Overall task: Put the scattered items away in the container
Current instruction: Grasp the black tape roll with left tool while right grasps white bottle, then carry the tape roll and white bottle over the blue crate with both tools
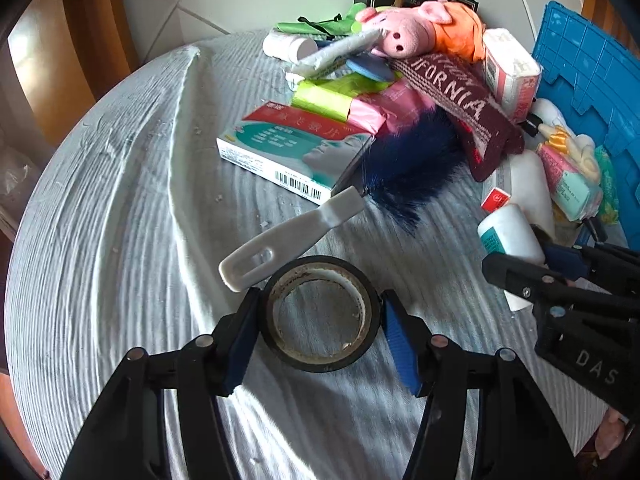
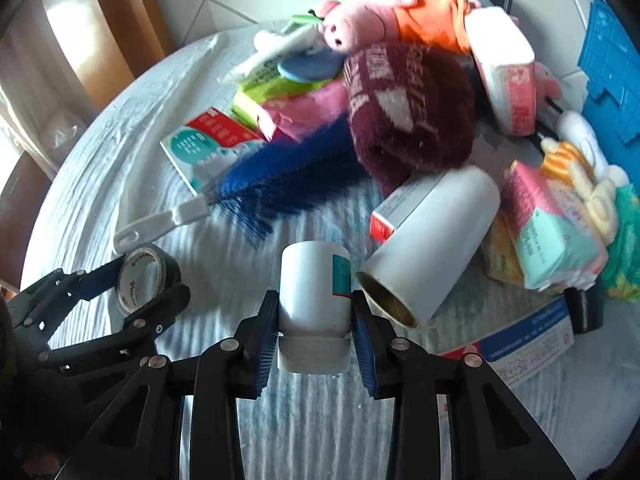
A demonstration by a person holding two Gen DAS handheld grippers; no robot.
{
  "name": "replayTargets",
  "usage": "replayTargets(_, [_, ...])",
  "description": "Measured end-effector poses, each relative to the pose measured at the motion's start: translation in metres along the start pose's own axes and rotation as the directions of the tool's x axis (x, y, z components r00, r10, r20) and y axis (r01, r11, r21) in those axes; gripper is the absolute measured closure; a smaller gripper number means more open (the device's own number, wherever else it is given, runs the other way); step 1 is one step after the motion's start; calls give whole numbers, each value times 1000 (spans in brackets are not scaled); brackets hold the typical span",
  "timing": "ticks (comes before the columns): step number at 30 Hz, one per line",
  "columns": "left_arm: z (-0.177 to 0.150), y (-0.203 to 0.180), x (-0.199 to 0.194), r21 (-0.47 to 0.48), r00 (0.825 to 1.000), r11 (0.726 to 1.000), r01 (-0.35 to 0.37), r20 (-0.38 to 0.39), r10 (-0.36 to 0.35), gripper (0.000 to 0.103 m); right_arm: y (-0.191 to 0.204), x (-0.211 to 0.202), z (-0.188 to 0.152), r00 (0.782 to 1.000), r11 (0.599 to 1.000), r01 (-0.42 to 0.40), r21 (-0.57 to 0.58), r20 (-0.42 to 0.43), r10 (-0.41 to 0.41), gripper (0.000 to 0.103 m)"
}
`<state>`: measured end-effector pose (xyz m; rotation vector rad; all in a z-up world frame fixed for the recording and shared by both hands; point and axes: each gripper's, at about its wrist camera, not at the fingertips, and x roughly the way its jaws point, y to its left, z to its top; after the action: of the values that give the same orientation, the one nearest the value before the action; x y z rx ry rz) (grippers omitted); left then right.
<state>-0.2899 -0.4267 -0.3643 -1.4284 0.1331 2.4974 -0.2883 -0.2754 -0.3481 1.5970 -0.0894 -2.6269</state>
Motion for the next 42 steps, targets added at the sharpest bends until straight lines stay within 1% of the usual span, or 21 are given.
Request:
replayTargets(3, [4,-3,-13,8,999,1000,-10,33,10,45,1,-14,4,1000,1000,0,-8,27,0,69])
replayTargets(8, [17,-9,-36,16,996,1000,-6,89,5,45,4,-42,11,997,1000,8,-13,79,-7,69])
replayTargets(13, [33,-22,-64,16,989,1000,-1,147,-1,45,-5,-86,18,991,999,36,-23,126,-33,69])
replayTargets(17, [43,-44,-95,23,977,1000,-20,212,14,45,-19,-128,27,978,998,49,-42,206,-39,69])
replayTargets(21, [49,-79,-130,17,955,999,-39,294,32,45,-47,-172,28,958,997,49,-57,285,-31,69])
replayTargets(24, [51,-114,-151,-4,942,999,-40,332,39,45,-75,-203,20,946,996,53,-74,323,-26,69])
replayTargets(26, [52,-145,-165,1,934,999,-44,354,41,45,-97,-227,13,935,994,63,-87,354,-28,69])
replayTargets(30, [51,-210,-196,28,909,998,-55,416,38,45,-154,-279,-4,899,994,78,-73,436,-38,69])
replayTargets(34, [57,-280,-223,54,879,997,-61,476,28,45,-212,-325,-18,861,993,107,-58,505,-63,69])
replayTargets(36, [64,-312,-234,64,867,996,-60,498,20,45,-240,-345,-21,844,991,125,-41,530,-84,69])
replayTargets(39, [80,-359,-251,96,855,995,-33,518,-22,45,-283,-374,-22,824,991,130,3,555,-110,69])
replayTargets(41, [92,-385,-259,129,840,991,-36,540,-40,45,-311,-391,-22,806,988,150,38,574,-144,69])
replayTargets(42, [97,-394,-261,144,836,989,-34,546,-50,45,-324,-398,-21,796,985,163,55,582,-164,69])
